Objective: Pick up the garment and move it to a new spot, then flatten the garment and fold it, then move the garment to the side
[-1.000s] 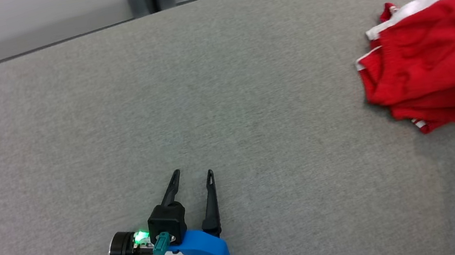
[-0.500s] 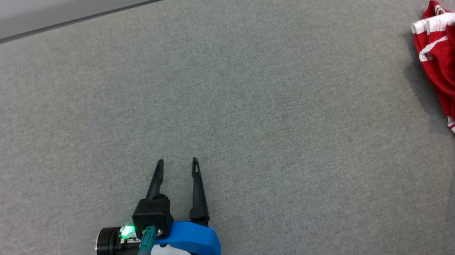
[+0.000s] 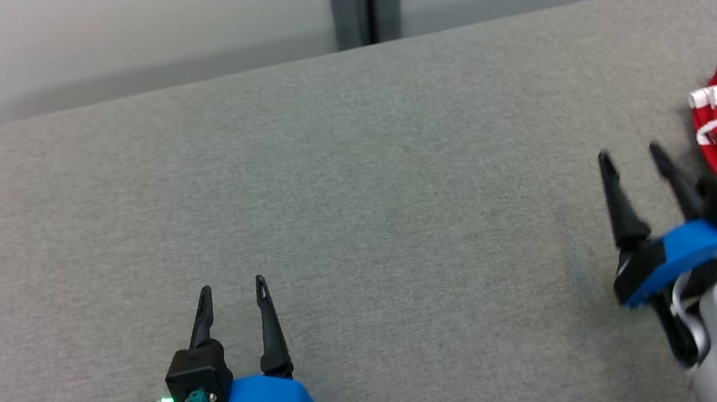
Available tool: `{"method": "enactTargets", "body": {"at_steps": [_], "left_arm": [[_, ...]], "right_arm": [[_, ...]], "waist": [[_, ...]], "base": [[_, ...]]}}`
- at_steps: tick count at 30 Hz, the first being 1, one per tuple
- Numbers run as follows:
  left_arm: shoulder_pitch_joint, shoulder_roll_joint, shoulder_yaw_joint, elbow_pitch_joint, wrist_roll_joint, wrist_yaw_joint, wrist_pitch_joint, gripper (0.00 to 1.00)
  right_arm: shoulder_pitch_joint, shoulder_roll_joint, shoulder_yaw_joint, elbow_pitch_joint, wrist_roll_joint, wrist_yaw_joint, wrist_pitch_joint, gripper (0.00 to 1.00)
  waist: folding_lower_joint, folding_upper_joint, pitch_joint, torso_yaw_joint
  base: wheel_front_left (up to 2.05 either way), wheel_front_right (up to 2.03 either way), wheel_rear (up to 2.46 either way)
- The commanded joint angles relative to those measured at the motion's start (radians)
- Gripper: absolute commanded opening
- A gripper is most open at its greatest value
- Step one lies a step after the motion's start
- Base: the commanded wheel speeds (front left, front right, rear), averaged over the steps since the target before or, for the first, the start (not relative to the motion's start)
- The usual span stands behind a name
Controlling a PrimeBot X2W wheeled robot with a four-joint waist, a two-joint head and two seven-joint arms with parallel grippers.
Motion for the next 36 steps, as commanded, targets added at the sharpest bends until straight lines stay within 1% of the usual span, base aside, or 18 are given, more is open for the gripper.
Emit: {"method": "enactTargets", "body": {"at_steps": [1, 3, 6, 8, 13, 18, 25, 26, 30, 36], "left_arm": [[0.015, -0.002, 0.016, -0.006, 0.004, 0.002, -0.002, 1.0], [0.03, -0.001, 0.031, -0.008, 0.003, 0.003, -0.002, 1.0], [0.054, -0.001, 0.053, -0.003, 0.011, -0.008, -0.002, 1.0], [0.072, -0.002, 0.07, -0.004, 0.014, -0.014, -0.002, 1.0], [0.119, -0.002, 0.104, -0.007, 0.019, -0.03, -0.002, 1.0], [0.155, -0.002, 0.12, -0.008, 0.019, -0.054, -0.002, 1.0], [0.174, -0.001, 0.14, -0.029, -0.005, -0.086, -0.002, 1.0], [0.166, -0.001, 0.132, -0.022, -0.009, -0.086, 0.0, 0.0], [0.187, -0.001, 0.126, 0.009, -0.017, -0.088, 0.008, 0.0], [0.178, -0.001, 0.153, -0.005, -0.129, -0.106, 0.04, 0.0]], "right_arm": [[0.044, 0.007, 0.018, -0.005, 0.005, 0.0, 0.0, 1.0], [0.082, 0.016, 0.035, -0.007, 0.011, 0.0, 0.0, 1.0], [0.124, 0.019, 0.053, -0.011, 0.02, 0.0, 0.0, 1.0], [0.147, 0.021, 0.068, -0.014, 0.052, 0.0, 0.0, 1.0], [0.187, 0.021, 0.11, -0.024, 0.08, 0.0, 0.0, 1.0], [0.215, 0.021, 0.116, -0.021, 0.096, 0.0, 0.0, 1.0], [0.228, 0.021, 0.121, -0.02, 0.108, 0.0, 0.0, 1.0], [0.212, 0.023, 0.122, -0.016, 0.109, 0.0, 0.0, 0.0], [0.23, 0.024, 0.12, 0.014, 0.115, 0.0, 0.007, 0.0], [0.232, 0.024, 0.102, -0.01, 0.231, 0.0, 0.045, 0.0]], "waist": [[0.0001, 0.0001, -0.012, 0.013], [0.0001, 0.0001, -0.03, 0.025], [0.0001, 0.0001, -0.057, 0.036], [0.0001, 0.0001, -0.076, 0.041], [0.0001, 0.0001, -0.126, 0.037], [0.0001, 0.0001, -0.167, 0.031], [0.0001, 0.0001, -0.187, 0.024], [0.0001, -0.0001, -0.187, 0.025], [0.0002, 0.0, -0.187, 0.025], [0.0002, 0.0, -0.188, 0.026]], "base": [[0.0, 0.0, 0.0], [0.0, 0.0, 0.0], [0.0, 0.0, 0.0], [0.0, 0.0, 0.0], [0.0, 0.0, 0.0], [0.0, 0.0, 0.0], [0.0, 0.0, 0.0], [0.0, 0.0, 0.0], [0.0, 0.0, 0.0], [0.0, 0.0, 0.0]]}}
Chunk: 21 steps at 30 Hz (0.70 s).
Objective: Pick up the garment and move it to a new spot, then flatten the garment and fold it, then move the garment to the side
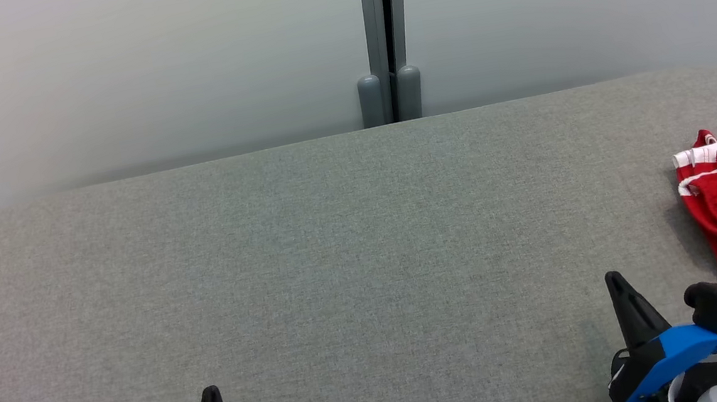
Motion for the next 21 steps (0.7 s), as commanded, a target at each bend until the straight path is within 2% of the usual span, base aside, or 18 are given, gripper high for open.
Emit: {"method": "enactTargets", "body": {"at_steps": [1, 21], "left_arm": [[-0.025, 0.0, 0.02, -0.025, -0.053, -0.01, 0.012, 0.0], [-0.048, 0.0, 0.095, -0.07, -0.368, -0.062, 0.098, 0.0]], "right_arm": [[-0.01, -0.004, -0.007, -0.033, 0.058, 0.0, 0.014, 0.0], [0.022, -0.005, -0.032, -0.128, 0.391, 0.0, 0.095, 0.0]], "waist": [[0.0, 0.0, 0.0, 0.0], [0.0, 0.0, -0.001, 0.003]], "base": [[0.0, 0.0, 0.0], [0.0, 0.0, 0.0]]}}
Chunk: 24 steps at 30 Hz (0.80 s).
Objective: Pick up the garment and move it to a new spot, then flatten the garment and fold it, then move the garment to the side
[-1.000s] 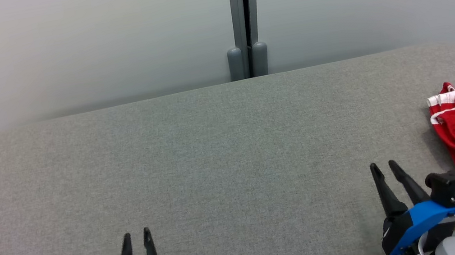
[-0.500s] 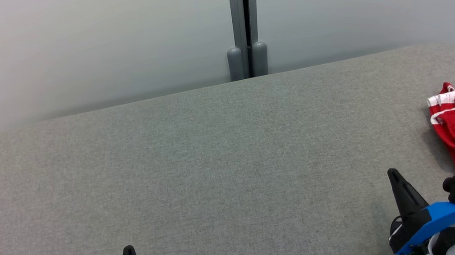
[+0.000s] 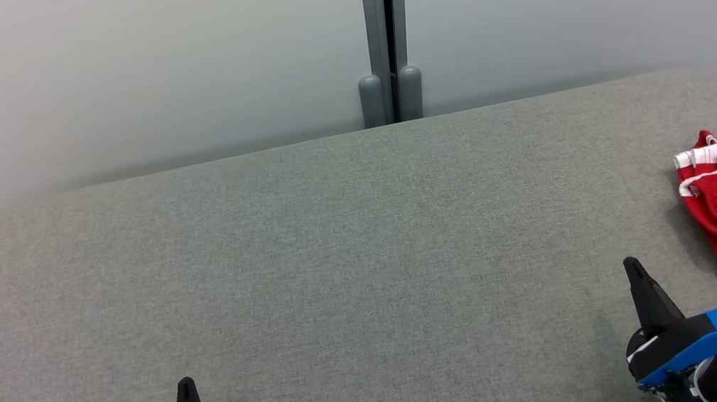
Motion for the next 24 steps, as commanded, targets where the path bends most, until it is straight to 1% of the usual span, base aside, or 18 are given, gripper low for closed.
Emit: {"method": "enactTargets", "body": {"at_steps": [1, 24], "left_arm": [[-0.028, 0.0, 0.016, -0.022, -0.046, -0.011, 0.011, 0.0], [-0.049, -0.001, 0.081, -0.06, -0.318, -0.056, 0.087, 0.0]], "right_arm": [[-0.001, -0.005, -0.007, -0.029, 0.05, 0.0, 0.011, 0.0], [0.022, -0.006, -0.035, -0.105, 0.336, 0.0, 0.088, 0.0]], "waist": [[0.0, 0.0, 0.0, 0.0], [0.0, 0.0001, -0.002, 0.003]], "base": [[0.0, 0.0, 0.0], [0.0, 0.0, 0.0]]}}
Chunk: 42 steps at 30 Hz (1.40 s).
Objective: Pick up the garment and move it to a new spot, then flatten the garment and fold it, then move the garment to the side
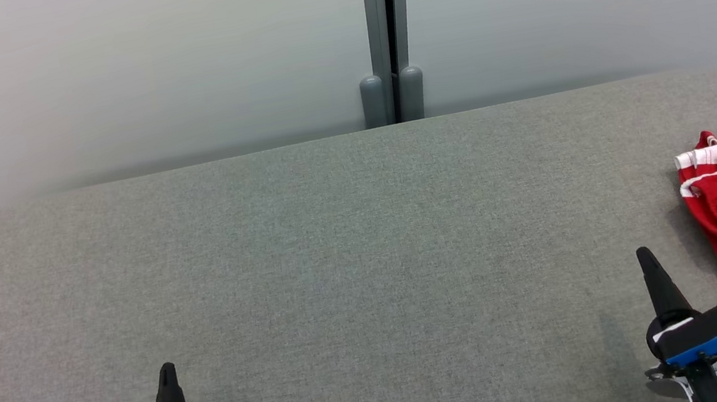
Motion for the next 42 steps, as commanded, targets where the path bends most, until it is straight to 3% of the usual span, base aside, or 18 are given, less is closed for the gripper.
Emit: {"method": "enactTargets", "body": {"at_steps": [1, 42], "left_arm": [[-0.029, 0.0, 0.015, -0.018, -0.029, -0.008, 0.007, 0.0], [-0.054, -0.001, 0.105, -0.07, -0.403, -0.072, 0.112, 0.0]], "right_arm": [[0.003, -0.006, -0.006, -0.023, 0.031, 0.0, 0.007, 0.0], [0.038, -0.007, -0.043, -0.125, 0.425, 0.0, 0.113, 0.0]], "waist": [[0.0, -0.0002, 0.0, 0.0], [0.0, -0.0001, -0.003, 0.005]], "base": [[0.0, 0.0, 0.0], [0.0, 0.0, 0.0]]}}
